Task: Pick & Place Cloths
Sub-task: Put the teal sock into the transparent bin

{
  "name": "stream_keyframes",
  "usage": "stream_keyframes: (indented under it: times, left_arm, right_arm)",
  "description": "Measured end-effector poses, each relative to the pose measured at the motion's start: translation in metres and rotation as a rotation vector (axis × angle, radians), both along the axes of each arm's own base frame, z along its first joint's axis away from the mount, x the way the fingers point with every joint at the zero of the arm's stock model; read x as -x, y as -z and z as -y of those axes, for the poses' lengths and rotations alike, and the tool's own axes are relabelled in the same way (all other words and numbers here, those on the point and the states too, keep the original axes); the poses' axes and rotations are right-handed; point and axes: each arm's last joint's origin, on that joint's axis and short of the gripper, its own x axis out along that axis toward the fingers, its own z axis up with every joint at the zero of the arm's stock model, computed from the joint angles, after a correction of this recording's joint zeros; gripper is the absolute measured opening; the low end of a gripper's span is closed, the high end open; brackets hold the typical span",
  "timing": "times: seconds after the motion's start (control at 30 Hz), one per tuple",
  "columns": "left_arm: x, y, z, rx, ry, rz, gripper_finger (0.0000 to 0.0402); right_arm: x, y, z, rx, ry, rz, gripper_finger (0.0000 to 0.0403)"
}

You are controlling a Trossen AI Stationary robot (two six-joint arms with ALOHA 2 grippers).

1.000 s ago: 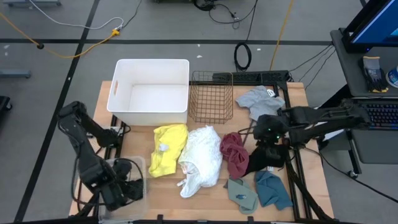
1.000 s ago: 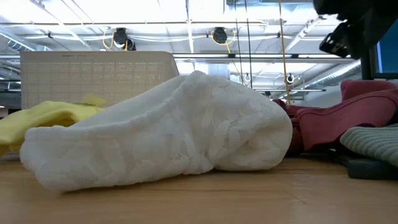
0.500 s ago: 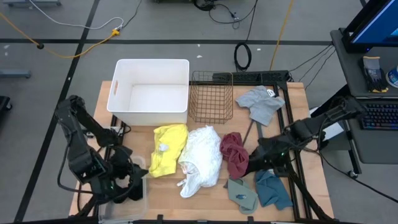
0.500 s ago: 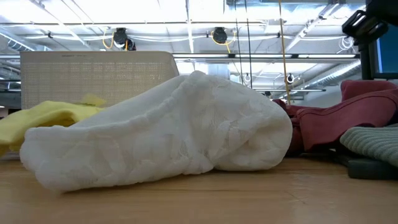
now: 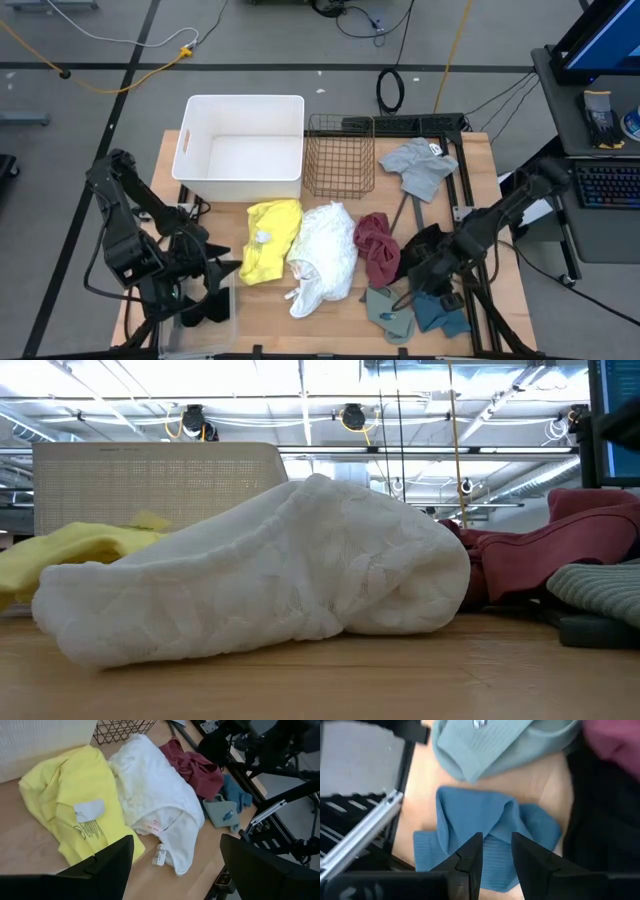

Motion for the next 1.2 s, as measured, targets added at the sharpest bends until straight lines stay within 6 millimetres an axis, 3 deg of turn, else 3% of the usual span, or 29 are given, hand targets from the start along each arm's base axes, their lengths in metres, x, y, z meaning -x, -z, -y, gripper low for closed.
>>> stream_keyframes:
  times: [0.57, 0.8, 1.03, 1.2]
  left_arm:
    - [-0.002, -0.001, 0.003, 0.013, 0.02, 0.017, 0.0302]
    - [-0.002, -0.001, 0.003, 0.014, 0.019, 0.017, 0.0307]
    - [-0.003, -0.002, 0.004, 0.031, 0.019, 0.029, 0.0308]
    - [-0.005, -0.003, 0.007, 0.058, 0.024, 0.049, 0.0308]
  right_arm:
    - [-0.007, 0.046, -0.024, 0.189, -0.066, -0.121, 0.0145]
    - [-0.006, 0.065, -0.019, 0.325, -0.04, -0.111, 0.0141]
    - [0.0, 0.084, -0.014, 0.304, -0.031, -0.118, 0.0137]
    - [0.003, 0.09, -0.011, 0.301, 0.005, -0.13, 0.0107]
